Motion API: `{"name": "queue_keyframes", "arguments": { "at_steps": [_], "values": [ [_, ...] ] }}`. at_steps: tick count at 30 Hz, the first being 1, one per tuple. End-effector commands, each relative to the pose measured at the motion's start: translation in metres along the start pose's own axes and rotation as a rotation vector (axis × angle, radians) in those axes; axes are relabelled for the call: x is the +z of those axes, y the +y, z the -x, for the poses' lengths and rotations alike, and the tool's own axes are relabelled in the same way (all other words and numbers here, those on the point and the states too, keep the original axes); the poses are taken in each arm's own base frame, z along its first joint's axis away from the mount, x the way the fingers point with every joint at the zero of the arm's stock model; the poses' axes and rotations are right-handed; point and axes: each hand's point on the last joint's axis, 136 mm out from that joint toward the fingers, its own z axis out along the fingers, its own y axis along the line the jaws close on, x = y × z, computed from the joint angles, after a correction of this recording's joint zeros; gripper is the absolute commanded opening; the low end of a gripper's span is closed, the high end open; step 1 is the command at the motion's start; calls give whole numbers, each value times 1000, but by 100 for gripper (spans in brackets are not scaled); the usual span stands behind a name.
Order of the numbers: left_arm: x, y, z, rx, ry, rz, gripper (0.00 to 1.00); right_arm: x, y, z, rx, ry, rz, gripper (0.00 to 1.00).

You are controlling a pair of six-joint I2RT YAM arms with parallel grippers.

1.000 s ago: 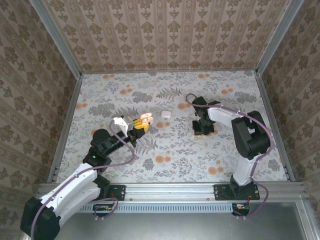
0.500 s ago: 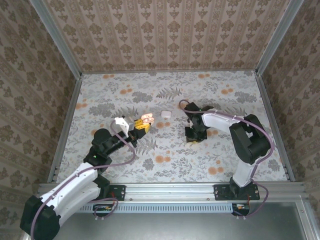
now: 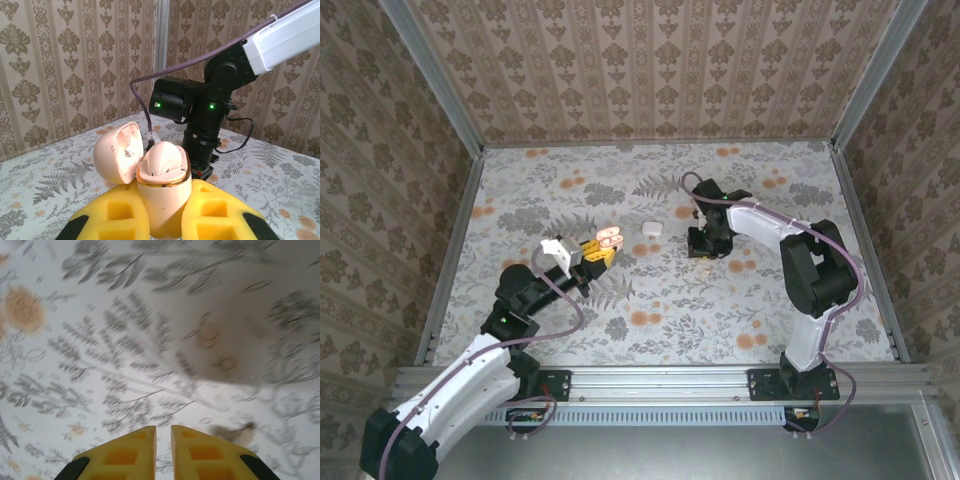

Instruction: Insert wireless bluetooth earbuds into charging case

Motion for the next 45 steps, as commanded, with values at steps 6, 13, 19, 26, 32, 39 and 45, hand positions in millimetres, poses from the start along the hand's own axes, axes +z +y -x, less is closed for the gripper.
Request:
{"name": "queue_keyframes", "arguments": {
  "at_steps": [6,13,19,26,32,39,45],
  "values": [
    [0,0,0,-7,-6,5,0,28,-32,-6,22,101,2,13],
    [0,0,-1,-7,-4,5,0,38,-44,-31,55,156,-10,12],
    [1,1,-1,-10,-5,6,0,38,-55,-60,90,190,-26,12],
    [3,1,-2,-13,-6,-1,0,28,-54,-84,119,183,-16,12],
    [4,1,-3,-17,-4,-2,0,17,-40,-93,122,160,9,12],
    [4,0,-3,-16,-6,-3,0,0,-40,-91,113,115,-38,12],
    [3,1,-3,-16,-8,2,0,-32,-39,-74,76,1,-118,21]
  ]
}}
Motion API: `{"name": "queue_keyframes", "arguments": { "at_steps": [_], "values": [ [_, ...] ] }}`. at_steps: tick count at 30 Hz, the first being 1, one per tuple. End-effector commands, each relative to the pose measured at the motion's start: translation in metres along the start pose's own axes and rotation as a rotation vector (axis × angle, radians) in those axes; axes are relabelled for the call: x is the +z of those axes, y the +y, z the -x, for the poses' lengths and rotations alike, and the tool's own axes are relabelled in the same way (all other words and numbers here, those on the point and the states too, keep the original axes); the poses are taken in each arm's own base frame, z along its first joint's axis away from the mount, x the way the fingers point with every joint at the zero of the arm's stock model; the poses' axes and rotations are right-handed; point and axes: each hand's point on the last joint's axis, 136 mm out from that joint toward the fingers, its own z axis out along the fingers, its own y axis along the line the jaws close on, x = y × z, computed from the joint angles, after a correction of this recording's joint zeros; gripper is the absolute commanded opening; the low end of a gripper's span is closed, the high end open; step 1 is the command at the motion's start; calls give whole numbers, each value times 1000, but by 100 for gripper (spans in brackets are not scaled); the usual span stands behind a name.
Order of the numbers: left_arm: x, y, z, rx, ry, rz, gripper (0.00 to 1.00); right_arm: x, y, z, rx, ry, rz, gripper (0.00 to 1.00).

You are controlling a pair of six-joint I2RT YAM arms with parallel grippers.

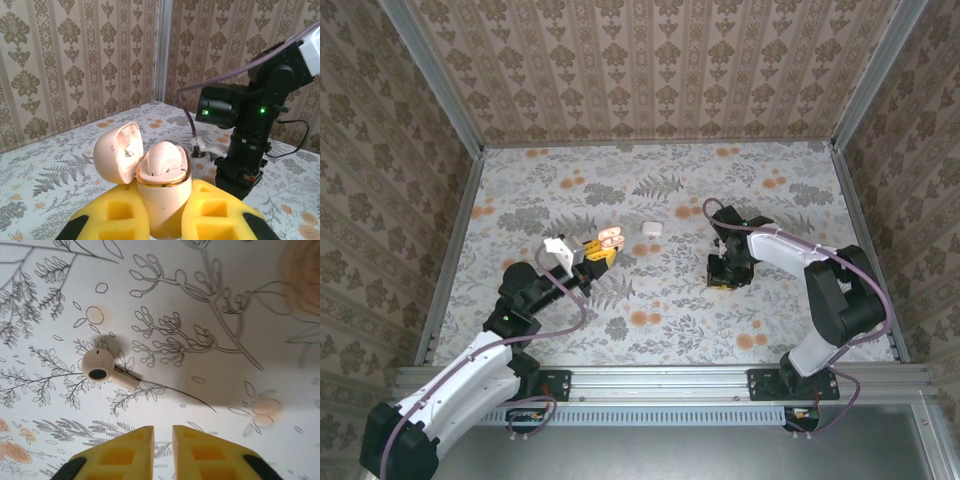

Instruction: Insert wireless bluetooth earbuds into charging case

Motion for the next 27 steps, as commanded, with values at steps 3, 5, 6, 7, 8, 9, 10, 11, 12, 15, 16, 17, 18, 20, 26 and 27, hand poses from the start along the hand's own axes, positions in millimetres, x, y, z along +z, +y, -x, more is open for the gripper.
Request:
{"name": "queue_keyframes", "arguments": {
  "at_steps": [3,5,6,7,8,9,10,11,12,15,16,17,18,20,26,27],
  "values": [
    [-1,-3,5,-4,-33,-5,0,-35,9,13,-87,-123,-96,28],
    [-1,-2,5,-4,-33,-3,0,-36,22,16,-174,-131,-91,32],
    [-1,-2,5,-5,-31,-3,0,-35,27,17,-208,-128,-88,34],
    [-1,-2,5,-4,-33,-5,0,-32,31,18,-240,-114,-90,36],
    [-1,-2,6,-5,-35,-5,0,-30,32,19,-266,-103,-93,38],
    [-1,-3,6,-6,-33,-7,0,-27,32,20,-282,-91,-100,39],
    [-1,-3,6,-7,-33,-8,0,-24,33,22,-302,-80,-108,40],
    [-1,-3,6,-7,-33,-8,0,-21,33,23,-319,-71,-114,41],
    [-1,-4,6,-9,-33,-9,0,-19,34,25,-331,-65,-117,42],
    [-1,-3,6,-10,-31,-7,0,-10,37,28,-373,-34,-118,43],
    [-1,-4,6,-10,-32,-8,0,-7,37,30,-383,-25,-121,43],
    [-2,-3,6,-11,-32,-7,0,-4,37,31,-390,-14,-124,43],
    [-1,-4,6,-12,-30,-7,0,-2,38,31,-398,-5,-125,44],
    [-1,-3,6,-11,-29,-6,0,3,40,33,-408,8,-120,44],
    [-1,-2,7,-7,-26,-1,0,19,36,32,-418,54,-124,44],
    [-1,-2,6,-7,-24,-1,0,21,35,32,-420,58,-127,44]
  ]
}}
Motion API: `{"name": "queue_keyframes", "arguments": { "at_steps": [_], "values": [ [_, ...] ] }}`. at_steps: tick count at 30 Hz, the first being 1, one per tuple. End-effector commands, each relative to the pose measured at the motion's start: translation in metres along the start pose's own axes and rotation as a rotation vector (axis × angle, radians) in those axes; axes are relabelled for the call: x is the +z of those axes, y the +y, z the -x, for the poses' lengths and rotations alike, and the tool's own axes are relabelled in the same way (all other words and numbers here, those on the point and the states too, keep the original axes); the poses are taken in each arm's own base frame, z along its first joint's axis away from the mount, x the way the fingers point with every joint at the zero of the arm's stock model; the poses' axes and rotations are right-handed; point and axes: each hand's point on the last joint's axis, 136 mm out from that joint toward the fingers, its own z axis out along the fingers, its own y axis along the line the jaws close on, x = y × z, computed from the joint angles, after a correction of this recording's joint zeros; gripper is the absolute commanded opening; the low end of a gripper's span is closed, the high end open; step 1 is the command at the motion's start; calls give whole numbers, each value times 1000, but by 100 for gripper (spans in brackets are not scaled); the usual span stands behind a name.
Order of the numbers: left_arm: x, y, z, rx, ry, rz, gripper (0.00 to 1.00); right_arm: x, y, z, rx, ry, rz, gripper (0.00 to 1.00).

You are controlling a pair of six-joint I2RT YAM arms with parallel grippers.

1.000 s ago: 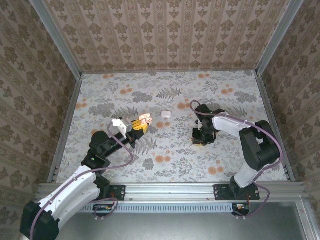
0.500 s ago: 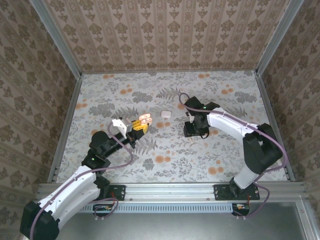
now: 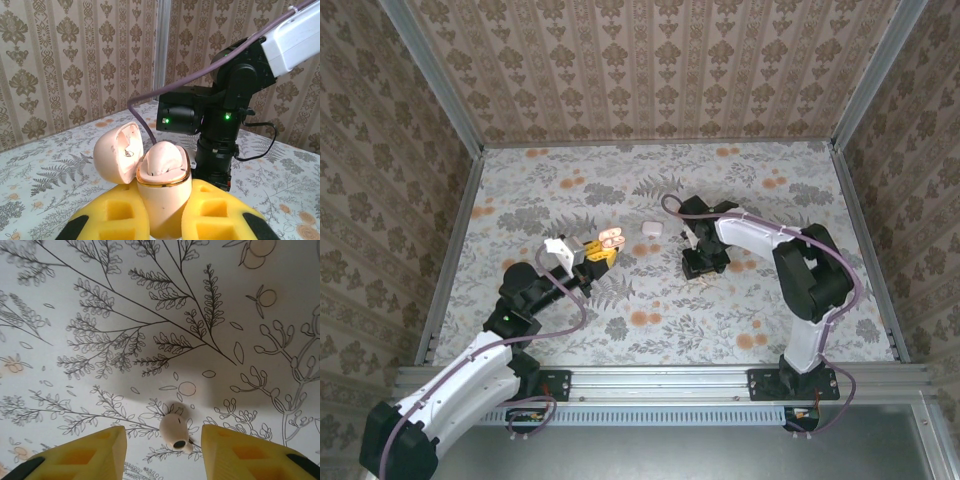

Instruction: Insert wireless bluetooth earbuds into charging case

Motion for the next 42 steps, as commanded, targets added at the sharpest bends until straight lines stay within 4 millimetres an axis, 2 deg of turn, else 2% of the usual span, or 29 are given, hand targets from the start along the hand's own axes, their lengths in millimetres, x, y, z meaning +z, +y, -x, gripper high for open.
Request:
{"name": "queue_keyframes", "arguments": {
  "at_steps": [1,6,15,22,28,30,34,37,39,42],
  "values": [
    [-1,-1,7,0,-26,1,0,6,-4,-2,-26,41,-6,44],
    [-1,-1,7,-1,-23,4,0,12,-6,-5,-30,62,-7,39],
    [0,-5,8,10,-23,-19,0,13,-7,-12,-21,70,2,22],
    [0,-20,14,73,-58,-110,0,1,-4,-11,7,22,32,18],
    [-1,-33,22,148,-93,-177,0,-20,1,-7,33,-46,62,17],
    [-2,-40,24,196,-108,-214,0,-34,3,-4,46,-88,75,16],
    [-2,-46,29,279,-123,-232,0,-78,6,7,94,-250,106,12],
    [0,-48,37,314,-143,-233,0,-124,12,15,128,-432,160,11],
    [2,-49,42,329,-155,-237,0,-162,16,18,137,-583,202,11],
    [6,-53,48,340,-175,-251,0,-213,26,17,133,-780,279,10]
  ]
}}
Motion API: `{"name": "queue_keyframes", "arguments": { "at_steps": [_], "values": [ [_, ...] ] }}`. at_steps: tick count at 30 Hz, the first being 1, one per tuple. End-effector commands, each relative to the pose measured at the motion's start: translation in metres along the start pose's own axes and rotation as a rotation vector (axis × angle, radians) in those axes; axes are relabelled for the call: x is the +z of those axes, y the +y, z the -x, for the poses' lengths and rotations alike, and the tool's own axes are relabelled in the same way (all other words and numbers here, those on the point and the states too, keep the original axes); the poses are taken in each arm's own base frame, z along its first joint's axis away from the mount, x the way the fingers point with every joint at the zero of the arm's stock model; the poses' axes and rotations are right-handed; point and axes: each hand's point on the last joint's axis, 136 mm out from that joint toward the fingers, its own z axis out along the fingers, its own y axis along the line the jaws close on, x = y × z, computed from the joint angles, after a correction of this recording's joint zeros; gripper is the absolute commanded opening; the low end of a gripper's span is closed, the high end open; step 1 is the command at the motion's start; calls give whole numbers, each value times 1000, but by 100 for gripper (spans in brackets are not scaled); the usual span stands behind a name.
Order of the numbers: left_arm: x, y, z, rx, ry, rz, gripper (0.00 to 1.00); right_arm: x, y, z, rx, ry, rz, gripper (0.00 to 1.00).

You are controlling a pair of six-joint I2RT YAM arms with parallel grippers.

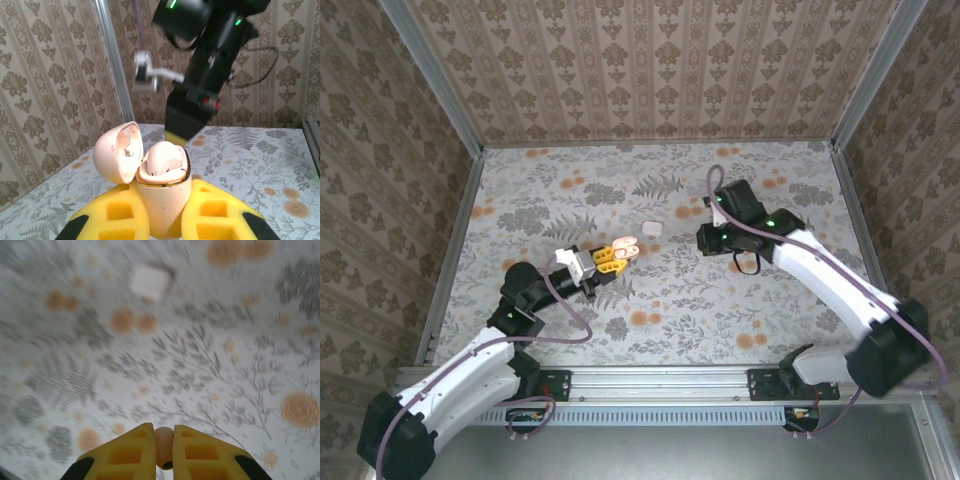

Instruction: Insert wireless bluetooth earbuds into charging case

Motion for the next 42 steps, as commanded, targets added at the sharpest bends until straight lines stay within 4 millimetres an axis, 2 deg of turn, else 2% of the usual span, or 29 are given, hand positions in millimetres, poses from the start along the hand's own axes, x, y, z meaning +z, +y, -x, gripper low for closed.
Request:
{"name": "queue_keyframes", "arguments": {
  "at_steps": [1,5,7,14,20,29,36,42],
  "values": [
    [6,-3,36,108,-107,-32,0,-37,24,34,34,-232,95,10],
    [15,-5,43,115,-142,-44,0,-77,52,53,12,-395,213,9],
    [19,-4,46,111,-156,-43,0,-92,66,58,0,-450,270,8],
    [30,10,54,34,-183,20,0,-116,106,68,11,-562,465,8],
    [32,20,57,-12,-201,70,0,-119,126,71,36,-588,568,8],
    [35,24,56,-41,-207,91,0,-119,152,71,23,-583,657,8],
    [37,23,58,-58,-225,82,0,-106,162,68,14,-558,668,8],
    [37,22,60,-61,-234,79,0,-97,162,67,13,-549,653,8]
  ]
}}
